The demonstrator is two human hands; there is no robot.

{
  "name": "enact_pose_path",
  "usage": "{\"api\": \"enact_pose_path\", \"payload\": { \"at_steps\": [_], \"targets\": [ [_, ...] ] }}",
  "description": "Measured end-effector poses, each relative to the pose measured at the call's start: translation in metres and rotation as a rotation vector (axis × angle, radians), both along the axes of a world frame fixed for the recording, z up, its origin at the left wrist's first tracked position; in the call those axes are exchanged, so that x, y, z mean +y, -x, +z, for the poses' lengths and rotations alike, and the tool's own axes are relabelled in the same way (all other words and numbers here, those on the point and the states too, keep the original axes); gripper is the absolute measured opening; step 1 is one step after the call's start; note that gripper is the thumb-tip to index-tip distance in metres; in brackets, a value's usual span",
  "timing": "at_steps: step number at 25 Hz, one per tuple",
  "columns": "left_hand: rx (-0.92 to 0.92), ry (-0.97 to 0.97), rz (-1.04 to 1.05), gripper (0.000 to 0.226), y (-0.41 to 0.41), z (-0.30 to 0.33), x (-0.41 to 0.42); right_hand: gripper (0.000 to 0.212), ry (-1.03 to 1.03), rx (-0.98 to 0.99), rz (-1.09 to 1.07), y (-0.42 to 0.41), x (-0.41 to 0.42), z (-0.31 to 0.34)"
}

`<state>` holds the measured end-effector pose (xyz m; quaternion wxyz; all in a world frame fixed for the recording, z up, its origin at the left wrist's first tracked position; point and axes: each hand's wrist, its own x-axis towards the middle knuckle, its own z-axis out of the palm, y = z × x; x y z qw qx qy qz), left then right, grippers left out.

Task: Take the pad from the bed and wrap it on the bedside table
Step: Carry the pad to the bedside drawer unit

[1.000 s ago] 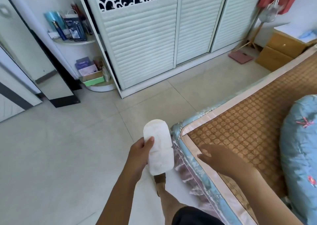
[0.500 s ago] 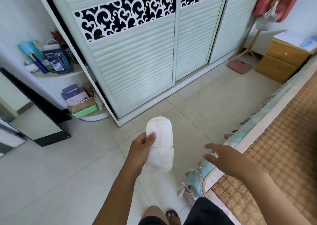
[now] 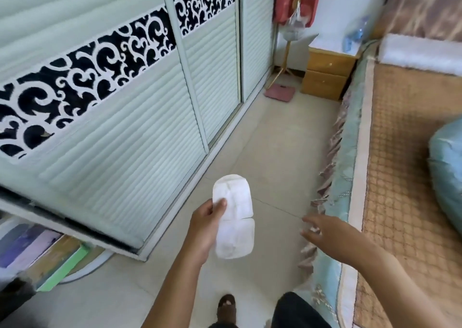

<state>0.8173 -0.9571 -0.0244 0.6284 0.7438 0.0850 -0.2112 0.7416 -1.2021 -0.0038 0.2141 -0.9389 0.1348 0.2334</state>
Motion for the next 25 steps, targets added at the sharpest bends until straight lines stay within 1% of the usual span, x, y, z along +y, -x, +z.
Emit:
{"api": "enact_pose_path", "payload": {
  "at_steps": [5, 8, 12, 17, 20, 25],
  "targets": [
    [0.061, 0.001, -0.144, 0.036, -0.093, -0.012, -0.018, 0.043, -0.003, 0.018, -0.181, -0.051, -0.008, 0.000],
    [0.095, -0.028, -0.218, 0.029, -0.151, -0.015, -0.047, 0.042, -0.024, 0.022, -0.296, -0.089, -0.029, -0.004],
    [0.103, -0.007, -0.257, 0.024, -0.232, -0.011, -0.106, 0.043, -0.031, 0.017, -0.320, -0.162, -0.077, -0.011],
    [0.101, -0.006, -0.275, 0.025, -0.339, -0.004, -0.198, 0.047, -0.039, -0.016, -0.320, -0.267, -0.164, -0.001],
    [0.089, -0.028, -0.280, 0.024, -0.397, 0.000, -0.248, 0.045, -0.008, -0.006, -0.311, -0.322, -0.215, 0.003],
    [0.110, -0.025, -0.278, 0.026, -0.485, -0.009, -0.324, 0.045, -0.016, -0.006, -0.341, -0.413, -0.290, -0.001]
  ]
}}
